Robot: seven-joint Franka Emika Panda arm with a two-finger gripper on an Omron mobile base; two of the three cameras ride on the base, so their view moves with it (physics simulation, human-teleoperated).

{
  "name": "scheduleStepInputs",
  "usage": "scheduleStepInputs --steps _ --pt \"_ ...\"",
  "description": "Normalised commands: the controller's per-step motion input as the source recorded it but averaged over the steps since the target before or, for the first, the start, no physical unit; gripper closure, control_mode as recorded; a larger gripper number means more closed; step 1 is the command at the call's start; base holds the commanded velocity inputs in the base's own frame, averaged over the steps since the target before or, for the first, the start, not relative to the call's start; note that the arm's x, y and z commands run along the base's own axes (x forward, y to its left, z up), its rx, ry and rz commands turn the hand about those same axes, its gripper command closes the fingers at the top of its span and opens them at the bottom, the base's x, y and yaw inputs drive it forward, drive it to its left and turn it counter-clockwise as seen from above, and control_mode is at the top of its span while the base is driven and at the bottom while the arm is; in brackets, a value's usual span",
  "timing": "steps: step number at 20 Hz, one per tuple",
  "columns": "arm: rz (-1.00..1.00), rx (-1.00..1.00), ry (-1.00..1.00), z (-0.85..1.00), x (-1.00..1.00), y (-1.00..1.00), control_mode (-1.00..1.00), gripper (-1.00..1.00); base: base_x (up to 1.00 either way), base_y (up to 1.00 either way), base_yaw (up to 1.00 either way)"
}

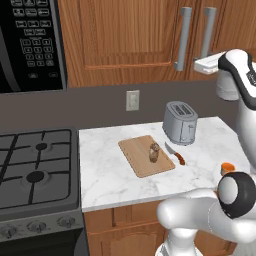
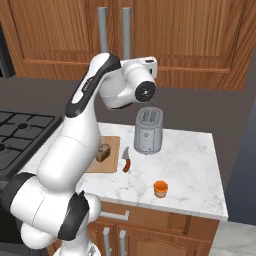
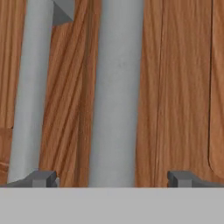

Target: Pick the bread, place it on the cutting board, pick the jam, place it on the counter, and close the cabinet.

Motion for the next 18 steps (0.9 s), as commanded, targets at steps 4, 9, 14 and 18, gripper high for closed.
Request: scheduleStepInputs --steps 4,9,14,18 --pt "-0.02 0.0 0.0 0.0 0.33 0.01 -1.0 -1.0 0.0 0.0 0.0" --pt "-0.02 0.0 0.0 0.0 0.35 0.06 -1.0 -1.0 0.0 0.0 0.0" --pt "-0.03 0.0 0.0 0.0 0.33 0.06 -1.0 -1.0 0.0 0.0 0.0" --pt "-0.03 0.0 0.0 0.0 0.25 0.06 -1.0 -1.0 0.0 0.0 0.0"
